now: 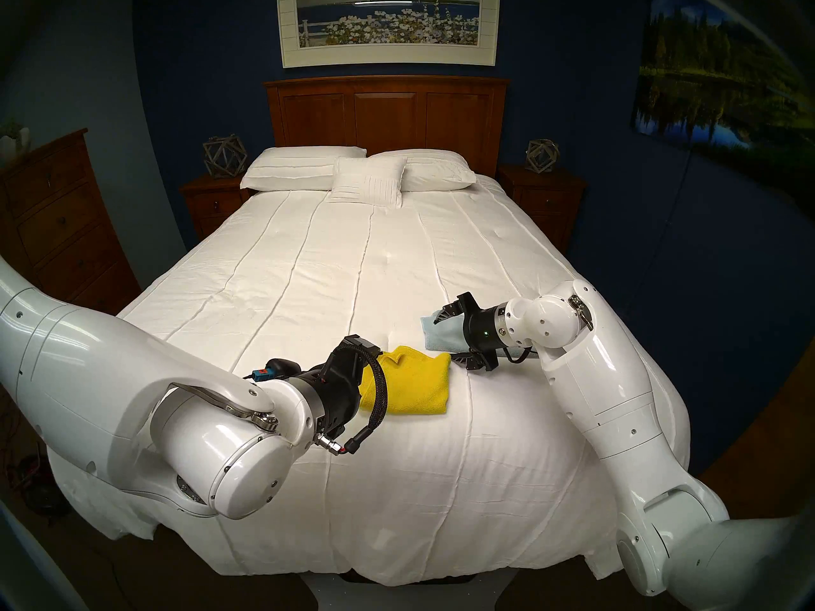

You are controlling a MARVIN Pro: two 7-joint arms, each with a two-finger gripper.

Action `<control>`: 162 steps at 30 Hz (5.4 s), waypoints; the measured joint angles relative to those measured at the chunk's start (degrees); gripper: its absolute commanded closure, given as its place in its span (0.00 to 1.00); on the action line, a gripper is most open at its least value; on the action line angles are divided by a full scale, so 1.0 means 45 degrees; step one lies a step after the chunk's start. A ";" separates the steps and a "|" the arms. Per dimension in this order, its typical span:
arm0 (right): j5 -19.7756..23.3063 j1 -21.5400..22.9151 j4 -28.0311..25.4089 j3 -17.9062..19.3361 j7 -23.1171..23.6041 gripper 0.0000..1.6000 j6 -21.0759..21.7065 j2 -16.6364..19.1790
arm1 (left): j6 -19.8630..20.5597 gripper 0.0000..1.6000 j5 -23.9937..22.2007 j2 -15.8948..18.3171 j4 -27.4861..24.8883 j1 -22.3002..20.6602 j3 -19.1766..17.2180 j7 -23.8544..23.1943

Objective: Fold the hand towels twice and stack them up

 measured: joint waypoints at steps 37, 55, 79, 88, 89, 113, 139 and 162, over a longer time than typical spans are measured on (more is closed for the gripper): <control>-0.0219 0.0459 0.0952 -0.0229 0.0230 0.31 0.0015 -0.0334 | 0.0040 0.00 0.0052 0.0078 0.0000 -0.0044 -0.0025 0.0188; -0.0099 0.0074 0.0650 -0.0152 -0.0297 0.93 -0.0267 -0.0171 | 0.0040 0.00 0.0114 0.0112 0.0000 -0.0009 -0.0032 0.0180; 0.0463 -0.0955 -0.0323 0.1753 0.0452 1.00 -0.1319 -0.0134 | 0.0054 0.00 0.0126 -0.0022 0.0000 0.0021 -0.0142 0.0235; 0.0817 -0.1261 -0.0884 0.2654 0.0482 1.00 -0.1660 -0.0045 | 0.0054 0.00 0.0118 -0.0102 0.0000 0.0018 -0.0204 0.0287; 0.0845 -0.1321 -0.0942 0.2749 0.0481 1.00 -0.1701 -0.0019 | 0.0054 0.00 0.0116 -0.0109 0.0000 0.0018 -0.0213 0.0295; 0.1226 -0.2070 -0.0849 0.4442 0.0678 1.00 -0.2165 0.0474 | -0.0085 0.00 -0.0135 -0.0291 0.0000 0.0071 -0.0398 0.0331; 0.1583 -0.3155 -0.0390 0.5602 0.0861 1.00 -0.1700 0.0803 | -0.0227 0.00 -0.0343 -0.0446 0.0000 0.0395 -0.0565 0.0158; 0.1953 -0.3162 -0.0331 0.6349 0.0942 0.00 -0.1644 0.0639 | -0.0191 0.00 -0.0026 -0.0166 0.0000 0.0469 -0.0367 0.0035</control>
